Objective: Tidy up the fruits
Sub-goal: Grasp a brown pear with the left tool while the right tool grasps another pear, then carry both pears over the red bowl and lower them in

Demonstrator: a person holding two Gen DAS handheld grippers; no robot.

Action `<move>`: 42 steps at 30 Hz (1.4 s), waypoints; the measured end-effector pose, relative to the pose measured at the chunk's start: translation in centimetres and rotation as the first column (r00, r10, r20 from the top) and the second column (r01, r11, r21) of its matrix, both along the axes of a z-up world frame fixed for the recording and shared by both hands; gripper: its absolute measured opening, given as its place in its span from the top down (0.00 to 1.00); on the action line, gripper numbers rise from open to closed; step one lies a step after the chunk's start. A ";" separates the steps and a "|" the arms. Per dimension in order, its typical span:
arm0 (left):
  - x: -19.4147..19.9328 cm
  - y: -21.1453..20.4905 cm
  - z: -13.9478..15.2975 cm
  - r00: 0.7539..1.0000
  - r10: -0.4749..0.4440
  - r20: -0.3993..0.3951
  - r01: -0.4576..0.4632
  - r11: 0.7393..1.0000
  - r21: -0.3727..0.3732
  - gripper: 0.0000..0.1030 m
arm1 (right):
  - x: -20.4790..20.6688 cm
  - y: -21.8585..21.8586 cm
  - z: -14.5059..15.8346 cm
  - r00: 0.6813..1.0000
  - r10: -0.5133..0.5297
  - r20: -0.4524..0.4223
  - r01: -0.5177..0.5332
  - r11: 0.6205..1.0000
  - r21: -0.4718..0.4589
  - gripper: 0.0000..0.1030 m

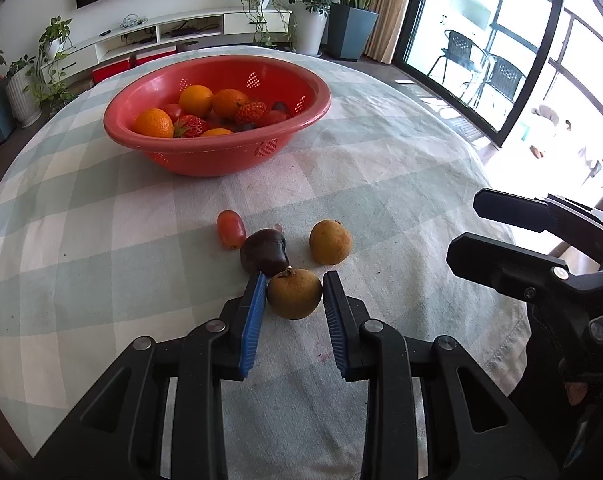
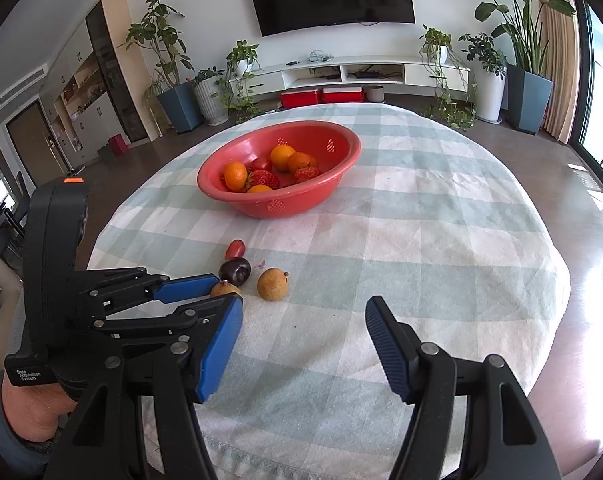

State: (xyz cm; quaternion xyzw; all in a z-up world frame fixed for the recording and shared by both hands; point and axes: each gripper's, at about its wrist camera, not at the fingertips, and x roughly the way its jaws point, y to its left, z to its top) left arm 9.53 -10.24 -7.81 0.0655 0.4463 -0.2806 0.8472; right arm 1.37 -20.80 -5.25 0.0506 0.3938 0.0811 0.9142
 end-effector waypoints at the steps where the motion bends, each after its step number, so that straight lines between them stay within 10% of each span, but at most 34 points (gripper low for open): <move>1: -0.1 0.2 0.1 1.000 0.000 0.004 0.000 1.000 0.001 0.73 | 0.0 0.0 0.0 1.000 0.002 0.000 -0.002 1.000 -0.003 0.34; 27: 0.3 7.6 0.3 0.995 0.102 -0.007 -0.102 0.995 -0.022 0.73 | 6.9 4.7 -4.4 0.967 0.162 -0.194 -0.191 0.972 -0.138 0.58; 42: 2.2 7.1 2.5 0.997 0.077 0.030 -0.076 0.997 -0.031 0.73 | 6.6 3.9 -1.7 0.977 0.171 -0.131 -0.188 0.973 -0.131 0.72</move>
